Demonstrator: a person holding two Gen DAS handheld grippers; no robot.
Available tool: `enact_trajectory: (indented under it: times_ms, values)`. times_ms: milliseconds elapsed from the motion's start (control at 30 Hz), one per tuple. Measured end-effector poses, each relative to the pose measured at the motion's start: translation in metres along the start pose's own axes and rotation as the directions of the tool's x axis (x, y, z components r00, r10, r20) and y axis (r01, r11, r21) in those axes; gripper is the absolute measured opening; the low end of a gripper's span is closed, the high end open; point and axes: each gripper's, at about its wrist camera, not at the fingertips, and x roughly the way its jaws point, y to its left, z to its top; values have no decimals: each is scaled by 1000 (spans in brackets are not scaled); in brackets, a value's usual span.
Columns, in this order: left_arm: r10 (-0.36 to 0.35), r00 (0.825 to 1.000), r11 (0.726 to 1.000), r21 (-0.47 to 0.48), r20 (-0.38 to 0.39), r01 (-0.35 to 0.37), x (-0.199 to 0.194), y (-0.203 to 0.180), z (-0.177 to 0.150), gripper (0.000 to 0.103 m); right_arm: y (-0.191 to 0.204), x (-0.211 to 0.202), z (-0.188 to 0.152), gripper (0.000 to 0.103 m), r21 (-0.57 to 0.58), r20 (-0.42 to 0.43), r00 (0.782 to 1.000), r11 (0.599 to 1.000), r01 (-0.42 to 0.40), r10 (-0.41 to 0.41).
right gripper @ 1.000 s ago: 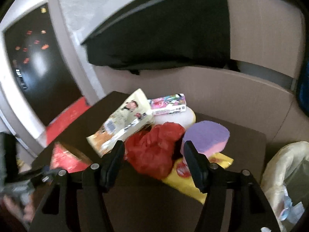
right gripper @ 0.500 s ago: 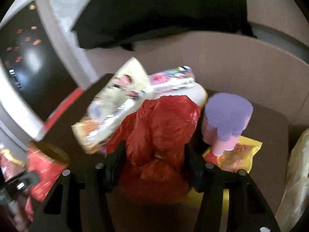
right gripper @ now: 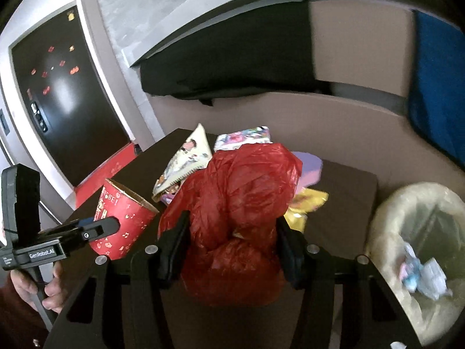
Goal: Collect trash
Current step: 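Carry the red bag with the right tool over the bin while left carries the cup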
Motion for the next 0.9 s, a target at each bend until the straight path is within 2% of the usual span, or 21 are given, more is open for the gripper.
enact_trajectory:
  times_ms: [233,433,633,900]
  values:
    - [-1,1000,998,61,30,0,-4,-39,0,56,-10,-30,-12,51,-27,51,998,999,47,-45]
    - [-9,994,993,115,110,-4,-13,-81,6,56,-13,-66,-19,51,-68,127,987,992,104,-95]
    - [-39,981,987,159,190,8,-28,-124,13,56,-25,-107,-17,51,-66,216,968,987,148,-131]
    - [-54,953,967,254,297,-25,-35,-191,21,56,-43,-166,-13,51,-59,332,921,970,234,-202]
